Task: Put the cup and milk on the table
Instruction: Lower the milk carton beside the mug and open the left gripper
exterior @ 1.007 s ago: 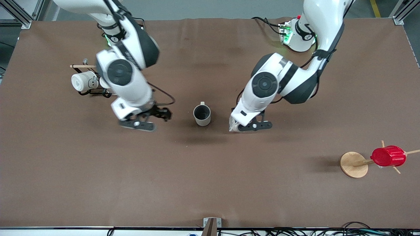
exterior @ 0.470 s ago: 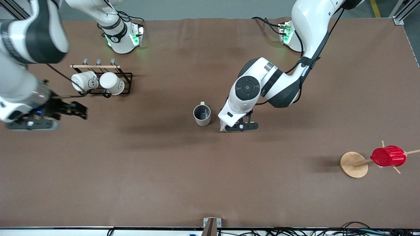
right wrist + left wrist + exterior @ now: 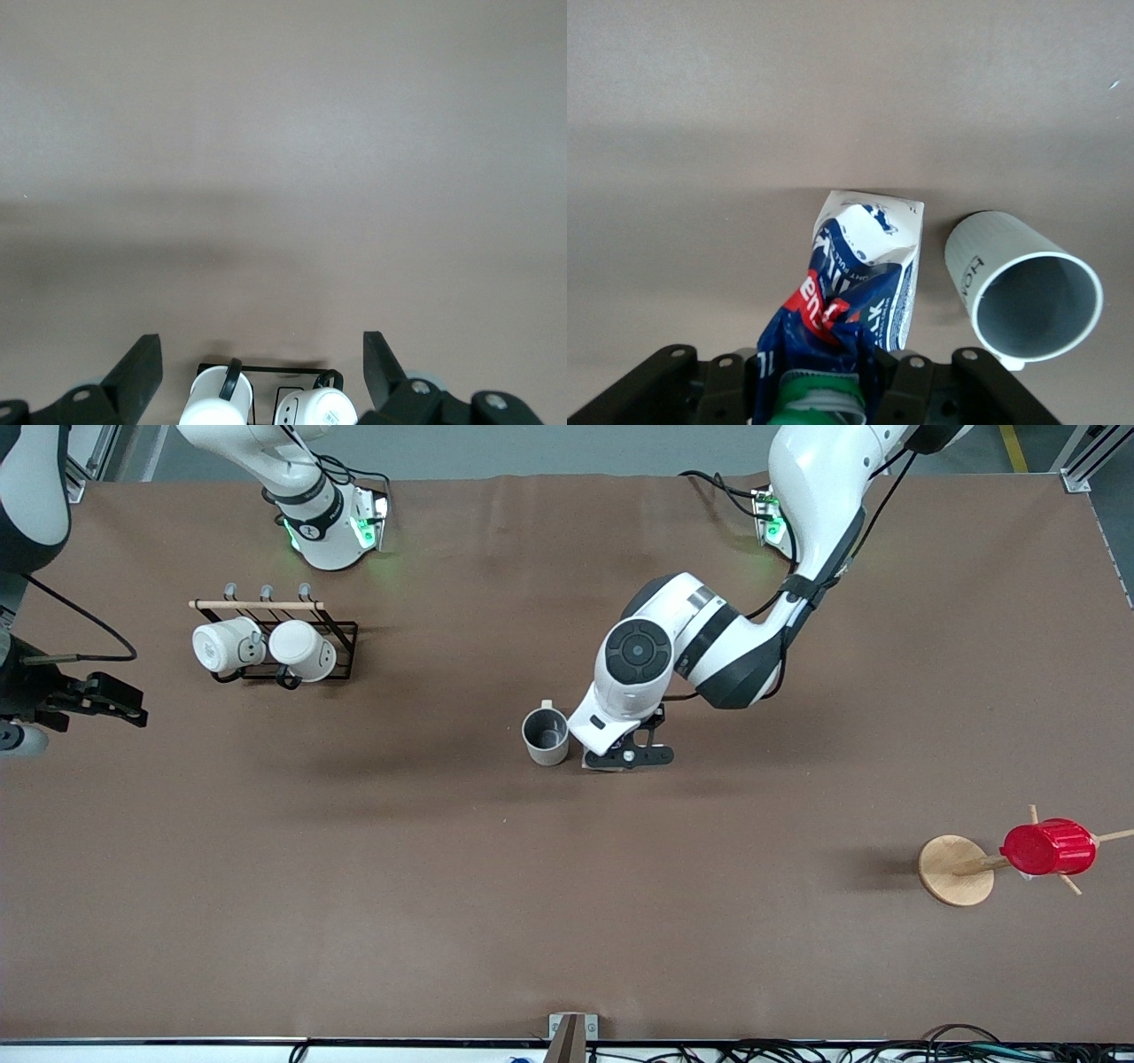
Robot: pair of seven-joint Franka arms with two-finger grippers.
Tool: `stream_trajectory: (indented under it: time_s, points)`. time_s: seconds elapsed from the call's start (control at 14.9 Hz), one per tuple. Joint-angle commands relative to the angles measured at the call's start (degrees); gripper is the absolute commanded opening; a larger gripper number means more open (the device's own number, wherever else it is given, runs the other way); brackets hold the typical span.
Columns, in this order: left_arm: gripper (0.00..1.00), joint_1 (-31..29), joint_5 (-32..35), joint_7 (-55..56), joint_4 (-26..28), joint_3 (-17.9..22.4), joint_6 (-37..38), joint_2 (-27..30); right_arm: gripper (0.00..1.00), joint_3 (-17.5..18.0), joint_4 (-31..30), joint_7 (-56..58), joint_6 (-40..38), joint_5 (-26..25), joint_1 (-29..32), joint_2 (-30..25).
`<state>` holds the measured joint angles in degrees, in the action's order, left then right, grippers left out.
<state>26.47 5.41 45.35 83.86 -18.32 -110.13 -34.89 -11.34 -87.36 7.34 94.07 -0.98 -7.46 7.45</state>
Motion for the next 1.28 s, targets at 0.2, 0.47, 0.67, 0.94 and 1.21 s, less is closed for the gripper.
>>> stream_trajectory:
  time_s: [0.2, 0.47, 0.67, 0.94, 1.21]
  points:
    - [0.14, 1.8, 1.8, 1.1, -1.9, 0.4, 2.3, -1.7, 1.00, 2.4, 2.2, 0.2, -3.8, -0.1, 2.5, -0.2]
    - [0.23, 2.4, 1.7, 1.0, -1.9, 0.3, 2.3, -1.9, 1.00, 2.4, 2.2, 0.2, -3.8, -0.1, 2.4, -0.2]
    - [0.47, 2.8, 1.2, 1.6, -1.9, 0.3, 2.3, -1.8, 1.00, 2.3, 2.2, 0.2, -3.7, -0.1, 2.4, -0.2]
    - [0.83, 2.6, 1.5, 4.6, -2.0, 0.3, 2.3, -0.8, 1.00, 2.3, 2.2, 0.1, -3.7, 0.0, 2.6, -0.2]
    - [1.00, -0.6, 1.4, 4.8, -1.6, 0.2, 3.0, 5.9, 1.00, 2.4, 2.2, 0.1, -3.6, 0.4, 3.2, -0.2]
